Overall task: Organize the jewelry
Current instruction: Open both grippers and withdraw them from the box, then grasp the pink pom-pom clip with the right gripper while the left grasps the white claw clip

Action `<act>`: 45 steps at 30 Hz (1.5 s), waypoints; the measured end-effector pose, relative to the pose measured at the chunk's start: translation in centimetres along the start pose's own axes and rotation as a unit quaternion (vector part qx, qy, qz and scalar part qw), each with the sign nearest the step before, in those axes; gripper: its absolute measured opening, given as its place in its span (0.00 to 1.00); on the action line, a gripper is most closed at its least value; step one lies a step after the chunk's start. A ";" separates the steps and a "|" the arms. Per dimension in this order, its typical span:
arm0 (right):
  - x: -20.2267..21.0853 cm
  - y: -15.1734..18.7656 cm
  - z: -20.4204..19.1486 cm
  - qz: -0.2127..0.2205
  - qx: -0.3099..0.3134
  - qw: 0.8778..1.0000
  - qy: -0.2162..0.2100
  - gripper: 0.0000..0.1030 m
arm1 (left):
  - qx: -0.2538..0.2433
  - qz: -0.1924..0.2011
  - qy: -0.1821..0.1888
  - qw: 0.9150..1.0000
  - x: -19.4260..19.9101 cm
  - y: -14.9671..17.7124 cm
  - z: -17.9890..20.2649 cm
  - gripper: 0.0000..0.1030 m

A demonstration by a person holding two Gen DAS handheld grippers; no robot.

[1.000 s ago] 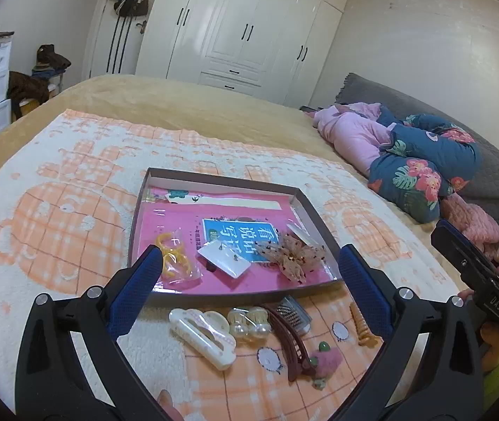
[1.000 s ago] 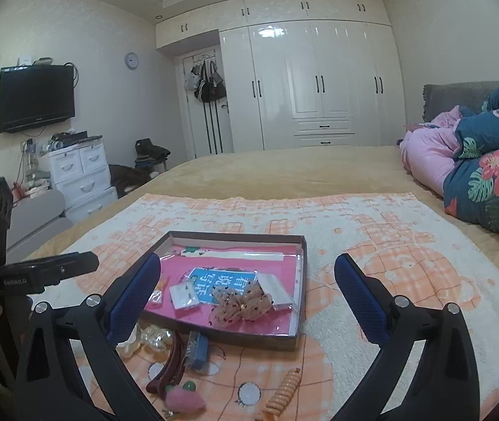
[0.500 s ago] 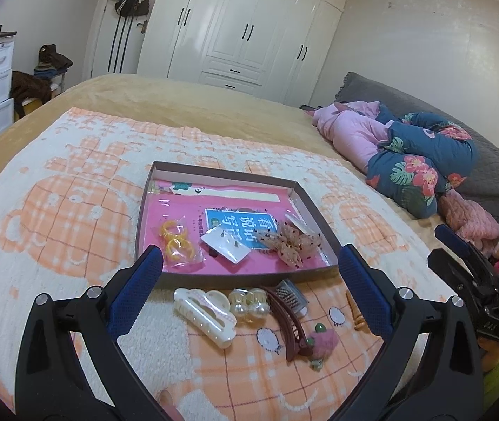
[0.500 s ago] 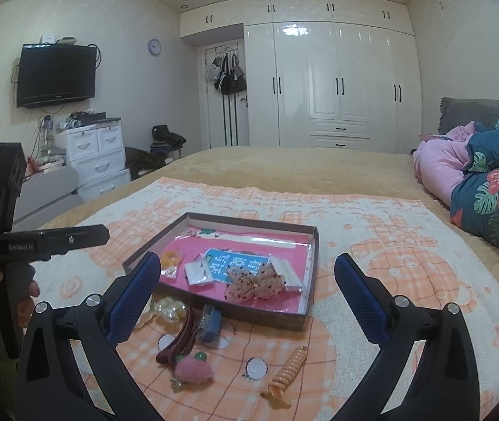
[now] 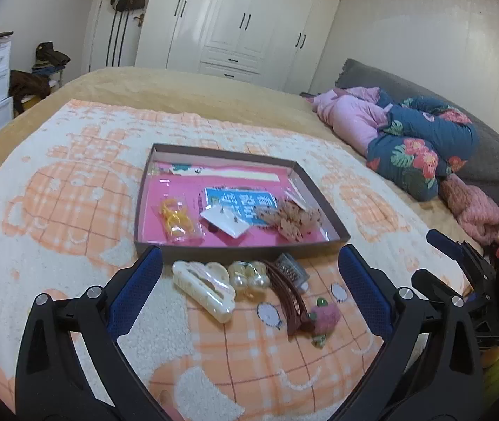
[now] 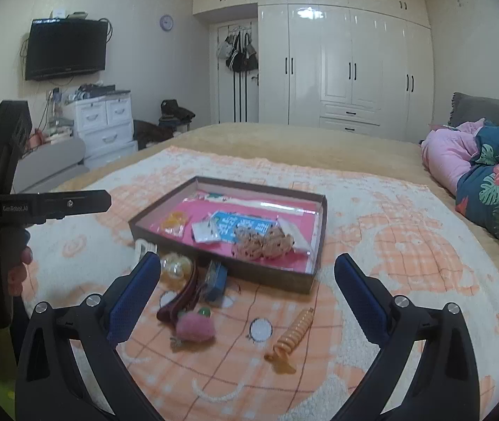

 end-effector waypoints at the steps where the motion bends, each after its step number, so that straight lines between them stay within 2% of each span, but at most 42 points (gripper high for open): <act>1: -0.1 0.2 -0.1 -0.003 -0.001 1.000 -0.002 0.94 | -0.003 -0.002 -0.003 1.000 -0.1 0.2 0.1 0.89; 14: -2.1 2.2 -1.6 -0.041 0.018 0.999 -0.020 0.94 | 0.000 -0.035 -0.020 0.999 -1.8 2.1 -1.4 0.89; 24: -5.3 4.0 -2.5 -0.097 0.014 0.994 -0.043 0.93 | 0.018 -0.064 -0.039 0.997 -4.1 3.5 -3.7 0.89; 27: -6.4 4.5 -2.2 -0.116 0.002 0.992 -0.055 0.81 | 0.023 -0.067 -0.043 0.997 -4.4 3.7 -4.0 0.89; 35: -8.7 5.2 -2.6 -0.150 -0.016 0.984 -0.100 0.69 | 0.037 -0.077 -0.041 0.996 -5.7 3.9 -4.7 0.89; 37: -9.0 5.2 -2.9 -0.151 -0.018 0.982 -0.113 0.68 | 0.038 -0.079 -0.040 0.995 -6.1 3.9 -4.7 0.89; 45: -9.2 5.2 -3.6 -0.151 -0.031 0.975 -0.160 0.54 | 0.038 -0.090 -0.043 0.994 -8.1 3.9 -4.5 0.87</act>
Point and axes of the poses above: each gripper's, at about its wrist camera, not at the fingertips, and x roughly against the way its jaws point, z to its right, y to its underside, the point moved 1 cm from there along -x, roughly the way its jaws point, and after that the axes turned 7 degrees about x, right-handed, at the moved point
